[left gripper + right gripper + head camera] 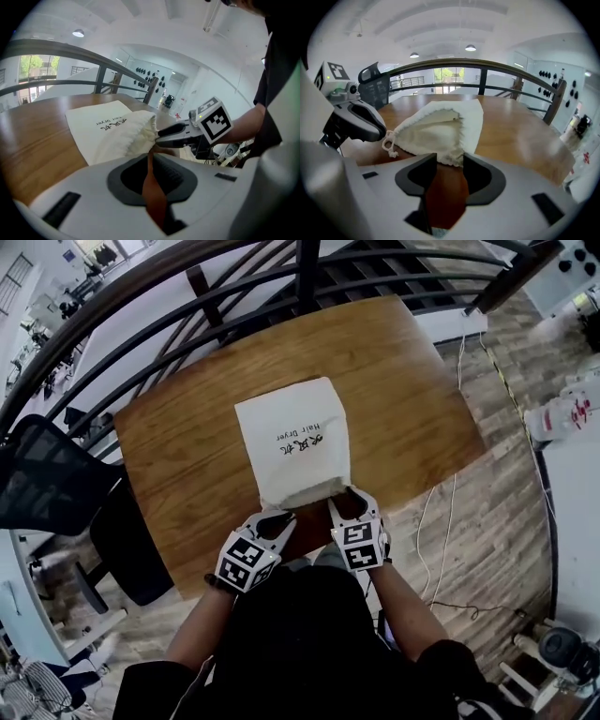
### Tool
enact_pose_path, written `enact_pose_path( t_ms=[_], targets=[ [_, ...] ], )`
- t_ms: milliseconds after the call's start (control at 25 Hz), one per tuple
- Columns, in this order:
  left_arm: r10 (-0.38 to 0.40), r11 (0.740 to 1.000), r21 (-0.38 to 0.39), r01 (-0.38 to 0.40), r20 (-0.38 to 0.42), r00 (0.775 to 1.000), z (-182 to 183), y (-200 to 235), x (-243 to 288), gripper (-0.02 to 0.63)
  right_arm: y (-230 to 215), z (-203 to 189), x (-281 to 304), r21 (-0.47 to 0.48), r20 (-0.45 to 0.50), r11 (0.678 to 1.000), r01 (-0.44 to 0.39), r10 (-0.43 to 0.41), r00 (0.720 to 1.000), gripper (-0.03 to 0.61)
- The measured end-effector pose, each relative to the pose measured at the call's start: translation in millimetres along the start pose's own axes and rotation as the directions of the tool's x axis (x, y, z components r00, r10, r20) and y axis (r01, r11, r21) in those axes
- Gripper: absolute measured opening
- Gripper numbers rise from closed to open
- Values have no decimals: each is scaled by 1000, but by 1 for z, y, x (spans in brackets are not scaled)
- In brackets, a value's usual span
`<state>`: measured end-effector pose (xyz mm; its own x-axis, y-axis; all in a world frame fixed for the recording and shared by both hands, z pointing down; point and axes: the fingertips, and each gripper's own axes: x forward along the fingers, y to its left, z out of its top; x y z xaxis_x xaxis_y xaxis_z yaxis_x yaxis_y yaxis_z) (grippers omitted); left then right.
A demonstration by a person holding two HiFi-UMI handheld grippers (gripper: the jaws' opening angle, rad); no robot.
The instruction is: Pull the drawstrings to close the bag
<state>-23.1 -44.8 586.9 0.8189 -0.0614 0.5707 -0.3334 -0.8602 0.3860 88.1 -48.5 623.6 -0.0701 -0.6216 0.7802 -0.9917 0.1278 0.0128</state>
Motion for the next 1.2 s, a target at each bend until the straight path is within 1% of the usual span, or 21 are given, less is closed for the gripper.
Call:
enact_pose_path(
  t_ms=[40, 120, 240, 400, 560, 640, 760, 840, 920, 1000, 1040, 1080, 1120, 1160, 1200],
  targets=[
    [-1, 1000, -6, 1, -3, 1000, 0, 1, -1, 26, 0, 2, 3, 30, 0, 1000, 0, 0, 1000, 195],
    [0, 1000, -15, 0, -9, 1000, -2, 5, -2, 26, -3, 6, 10, 87, 4, 996, 8, -9, 1000, 215],
    [3, 1000, -23, -4, -21, 1000, -4, 7, -4, 26, -14, 8, 18, 169, 4, 985, 25, -26, 1000, 216],
    [4, 1000, -29, -5, -26, 1000, -5, 6, -5, 26, -30, 7, 23, 309, -4, 951, 19, -19, 1000, 218],
    [1, 1000, -30, -2, -21, 1000, -2, 8, -4, 26, -43, 10, 29, 372, -14, 928, 10, -6, 1000, 215],
    [-1, 999, -33, 0, -20, 1000, -1, 8, -4, 26, -47, 11, 29, 400, -22, 917, 7, 3, 1000, 186],
    [0, 999, -36, 0, -25, 1000, -2, 9, -4, 26, -51, 8, 34, 446, -18, 895, -5, 14, 1000, 170],
    [2, 999, -41, -3, -26, 1000, -2, 10, -4, 26, -55, 5, 40, 492, -9, 870, -13, 20, 1000, 148],
    [5, 999, -48, -6, -28, 1000, -3, 11, -3, 26, -58, 7, 37, 536, -22, 844, -15, 31, 999, 98],
    [7, 999, -54, -9, -28, 1000, -3, 11, -1, 26, -59, 9, 32, 575, -12, 817, -46, 64, 998, 81],
    [9, 998, -57, -10, -27, 1000, -2, 11, -1, 26, -60, 8, 30, 589, 3, 805, -67, 81, 997, 61],
    [11, 998, -60, -12, -26, 1000, -2, 12, 0, 26, -61, 8, 28, 597, 20, 797, -89, 95, 995, 55],
    [14, 998, -62, -16, -25, 1000, -1, 12, 1, 26, -61, 6, 27, 598, 34, 794, -104, 105, 994, 51],
    [19, 998, -63, -21, -25, 999, -1, 13, 2, 26, -62, 5, 25, 592, 42, 798, -111, 107, 993, 48],
    [26, 998, -62, -28, -27, 999, -1, 15, 3, 26, -63, 4, 23, 578, 45, 808, -111, 104, 994, 44]
  ],
)
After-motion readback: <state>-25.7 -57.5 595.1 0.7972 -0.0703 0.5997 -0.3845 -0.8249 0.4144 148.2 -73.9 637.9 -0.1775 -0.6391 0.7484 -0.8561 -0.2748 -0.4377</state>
